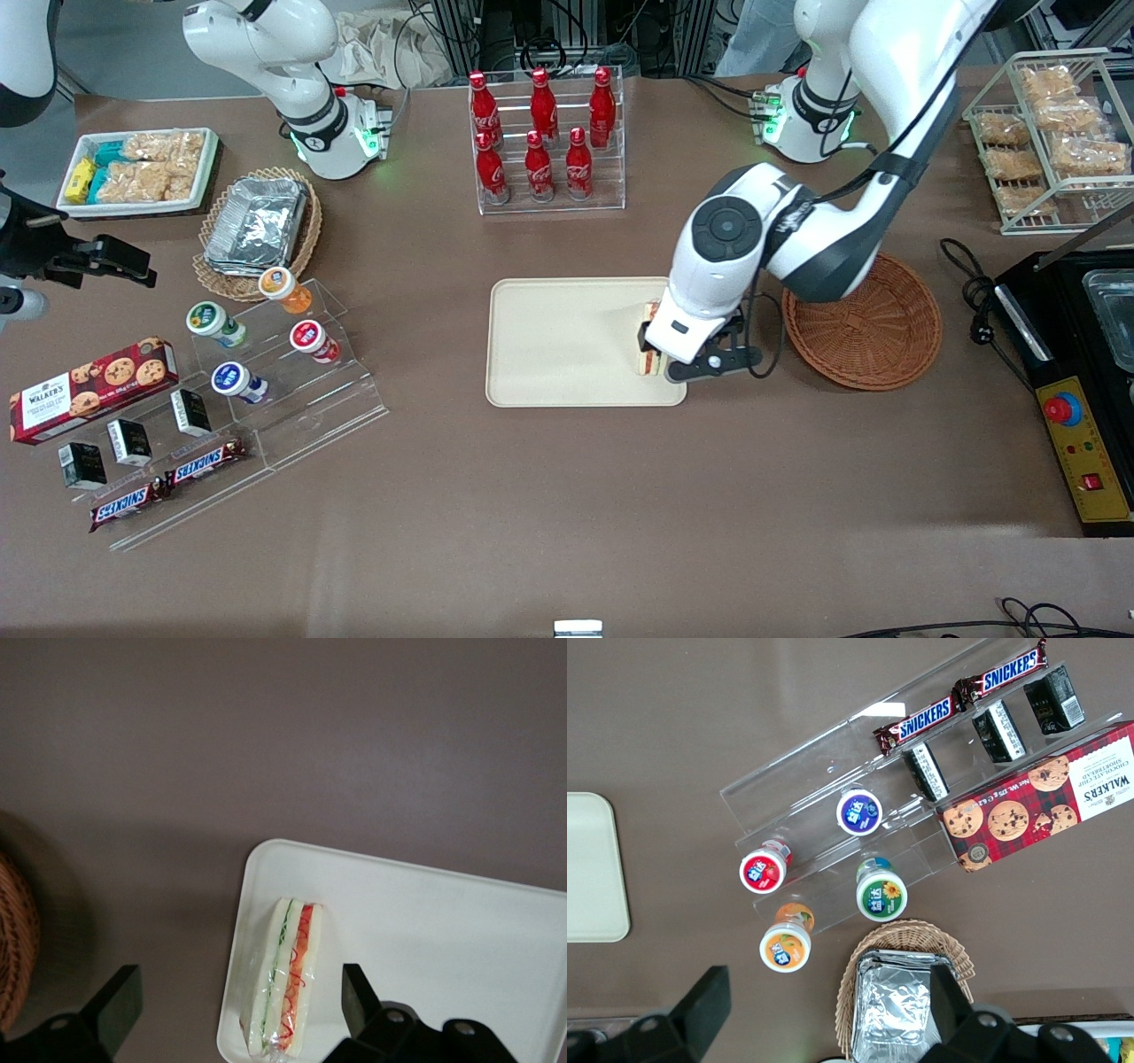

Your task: Place sandwich from basket to tray

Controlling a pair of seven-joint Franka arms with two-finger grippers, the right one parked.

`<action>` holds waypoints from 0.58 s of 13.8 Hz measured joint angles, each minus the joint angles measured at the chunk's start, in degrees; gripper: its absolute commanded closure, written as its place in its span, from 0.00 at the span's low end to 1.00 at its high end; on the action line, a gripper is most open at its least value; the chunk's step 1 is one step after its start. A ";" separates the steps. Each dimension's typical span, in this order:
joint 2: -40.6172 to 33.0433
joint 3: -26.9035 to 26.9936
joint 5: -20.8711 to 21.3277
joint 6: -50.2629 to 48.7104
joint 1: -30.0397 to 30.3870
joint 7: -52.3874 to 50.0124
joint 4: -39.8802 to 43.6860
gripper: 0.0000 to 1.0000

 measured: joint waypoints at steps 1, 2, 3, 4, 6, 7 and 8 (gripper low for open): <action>-0.06 -0.01 -0.46 -0.84 0.06 0.05 1.54 0.00; -0.26 -0.03 -1.29 -1.48 0.08 0.04 3.08 0.00; -0.84 0.08 -2.77 -2.04 0.41 -0.06 4.42 0.00; -1.81 0.09 -4.85 -2.66 1.74 -0.06 5.45 0.00; -4.18 0.13 -9.26 -3.47 4.89 0.65 6.84 0.00; -5.36 0.38 -10.45 -4.58 5.68 1.32 7.34 0.00; -6.52 1.34 -11.77 -6.42 5.70 2.52 7.72 0.00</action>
